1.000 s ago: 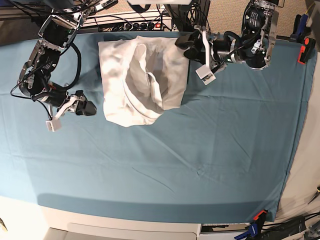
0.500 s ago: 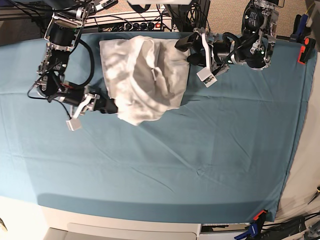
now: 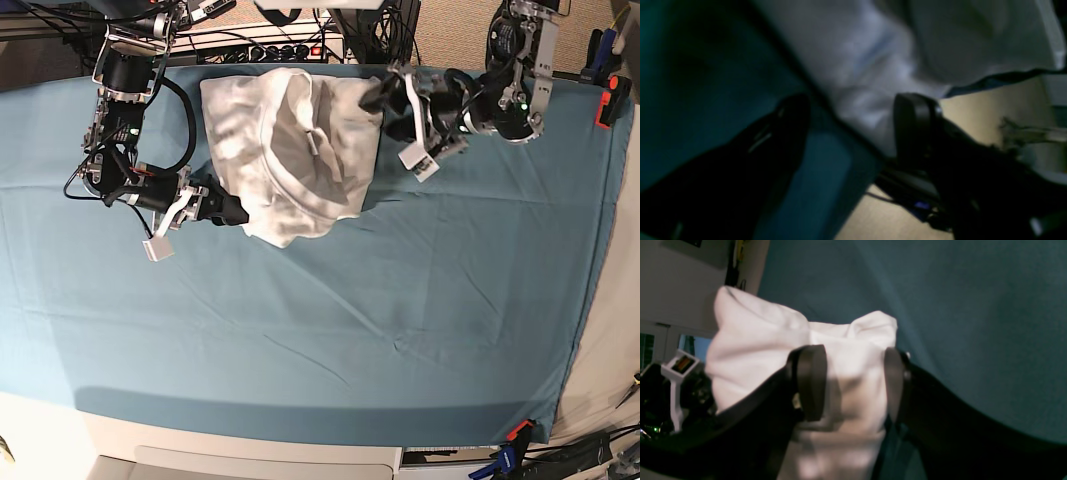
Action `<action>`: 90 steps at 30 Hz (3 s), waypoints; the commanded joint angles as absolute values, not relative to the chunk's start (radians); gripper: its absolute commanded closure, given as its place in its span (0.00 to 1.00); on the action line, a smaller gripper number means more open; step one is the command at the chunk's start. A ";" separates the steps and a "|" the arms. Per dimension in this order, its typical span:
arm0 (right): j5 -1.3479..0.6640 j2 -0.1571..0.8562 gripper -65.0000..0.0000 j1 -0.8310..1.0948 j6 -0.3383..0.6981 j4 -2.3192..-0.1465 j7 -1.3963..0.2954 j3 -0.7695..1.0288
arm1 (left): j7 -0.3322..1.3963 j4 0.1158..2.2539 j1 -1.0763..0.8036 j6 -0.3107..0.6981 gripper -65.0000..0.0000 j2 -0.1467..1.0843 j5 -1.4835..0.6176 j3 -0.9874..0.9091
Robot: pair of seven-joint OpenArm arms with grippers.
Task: Fold the T-shirt properly
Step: 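Lift and fold the bundle over itself with both grippers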
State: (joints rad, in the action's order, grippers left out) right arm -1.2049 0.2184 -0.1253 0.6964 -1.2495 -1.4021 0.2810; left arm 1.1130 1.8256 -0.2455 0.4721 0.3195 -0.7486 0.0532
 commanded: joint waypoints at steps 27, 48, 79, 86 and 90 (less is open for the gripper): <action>-1.231 0.230 0.55 -0.145 0.698 -1.262 -1.396 0.281 | 1.166 1.822 -0.337 0.467 0.37 0.279 -0.804 0.115; -1.233 0.229 1.00 -0.141 0.698 -1.279 -1.396 0.283 | 1.151 1.878 -0.263 0.459 1.00 0.281 -0.709 0.165; -1.109 0.155 1.00 0.306 0.698 -1.789 -1.396 0.342 | 1.046 1.696 0.108 0.400 1.00 0.296 -0.587 0.160; -1.145 0.054 1.00 0.351 0.698 -1.831 -1.396 0.458 | 1.027 1.638 0.208 0.400 1.00 0.293 -0.606 0.162; -1.159 0.030 1.00 0.355 0.698 -1.832 -1.396 0.466 | 1.027 1.600 0.261 0.400 1.00 0.273 -0.610 0.162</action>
